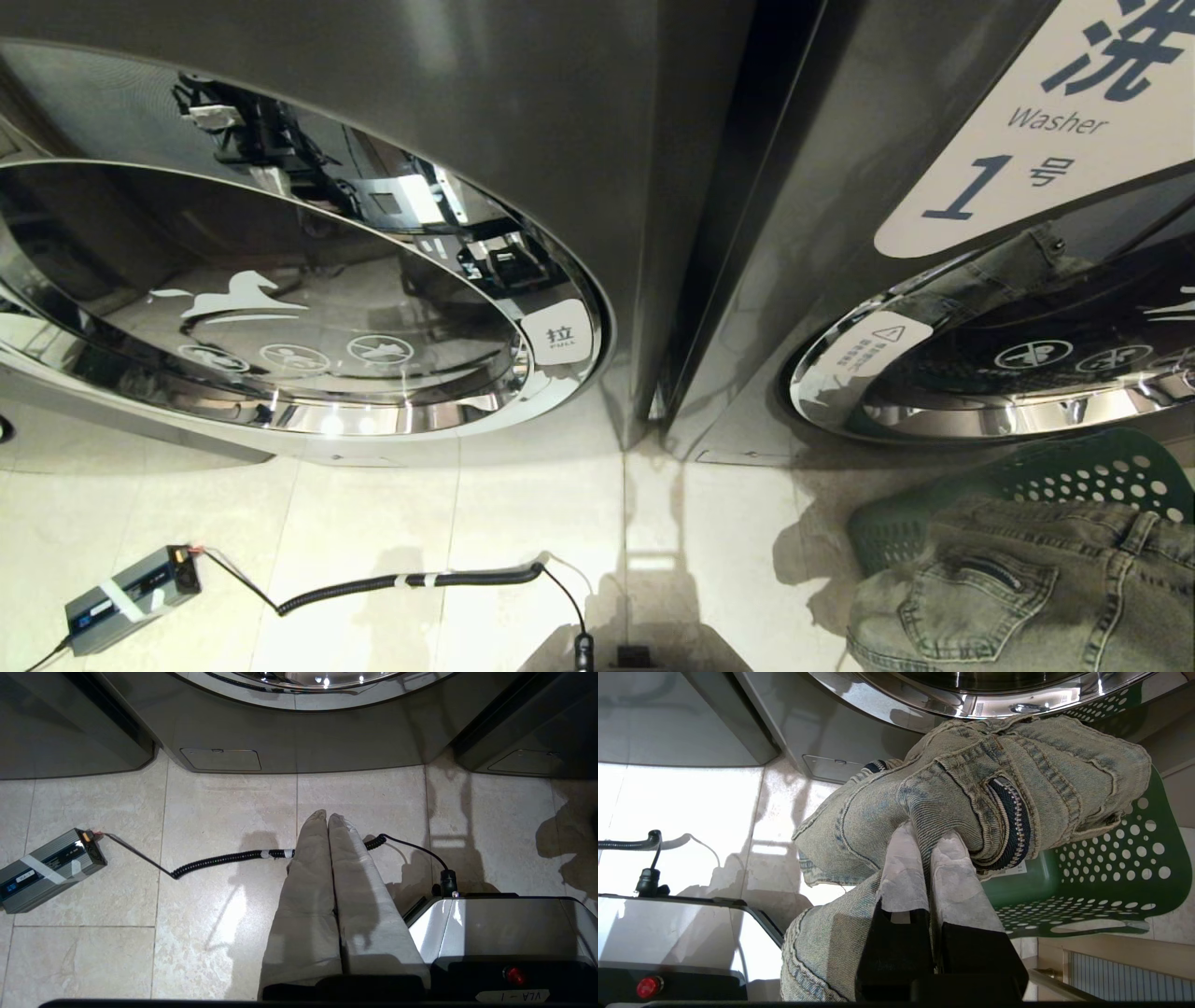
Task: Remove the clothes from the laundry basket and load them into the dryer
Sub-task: Put the clothes in the dryer
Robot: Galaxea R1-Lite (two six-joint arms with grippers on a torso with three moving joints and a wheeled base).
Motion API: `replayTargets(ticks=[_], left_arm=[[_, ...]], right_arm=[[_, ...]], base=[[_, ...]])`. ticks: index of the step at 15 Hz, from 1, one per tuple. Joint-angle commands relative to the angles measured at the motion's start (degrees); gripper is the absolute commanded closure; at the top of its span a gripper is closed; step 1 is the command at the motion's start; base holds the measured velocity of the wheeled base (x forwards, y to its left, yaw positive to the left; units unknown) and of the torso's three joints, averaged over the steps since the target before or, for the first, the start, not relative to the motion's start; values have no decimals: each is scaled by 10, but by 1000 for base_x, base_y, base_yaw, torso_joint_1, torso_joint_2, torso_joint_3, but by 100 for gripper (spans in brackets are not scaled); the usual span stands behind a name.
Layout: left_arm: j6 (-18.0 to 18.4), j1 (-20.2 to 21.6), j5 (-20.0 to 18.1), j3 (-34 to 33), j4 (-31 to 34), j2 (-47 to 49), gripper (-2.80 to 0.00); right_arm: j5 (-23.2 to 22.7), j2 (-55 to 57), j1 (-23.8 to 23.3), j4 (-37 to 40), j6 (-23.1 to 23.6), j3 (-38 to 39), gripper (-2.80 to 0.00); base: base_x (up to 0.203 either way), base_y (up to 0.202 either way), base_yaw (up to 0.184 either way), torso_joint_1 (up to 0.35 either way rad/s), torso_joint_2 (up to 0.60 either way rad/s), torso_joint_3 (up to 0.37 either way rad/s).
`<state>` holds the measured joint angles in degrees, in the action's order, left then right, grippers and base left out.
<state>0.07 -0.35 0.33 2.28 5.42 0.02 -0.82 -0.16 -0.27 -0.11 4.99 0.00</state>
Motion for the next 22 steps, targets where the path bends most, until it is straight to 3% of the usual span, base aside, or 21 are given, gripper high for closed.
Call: replayTargets(ticks=[1,15,22], left_arm=[[0,0,0,0,0,0,0],[0,0,0,0,0,0,0],[0,0,0,0,0,0,0]], right_arm=[[0,1,0,-1,0,0,0],[6,1,0,1,-37,-2,0],[6,1,0,0,-37,-2,0]], base=[[0,0,0,0,0,0],[0,0,0,0,0,0],[1,169,-1,2,2,3]])
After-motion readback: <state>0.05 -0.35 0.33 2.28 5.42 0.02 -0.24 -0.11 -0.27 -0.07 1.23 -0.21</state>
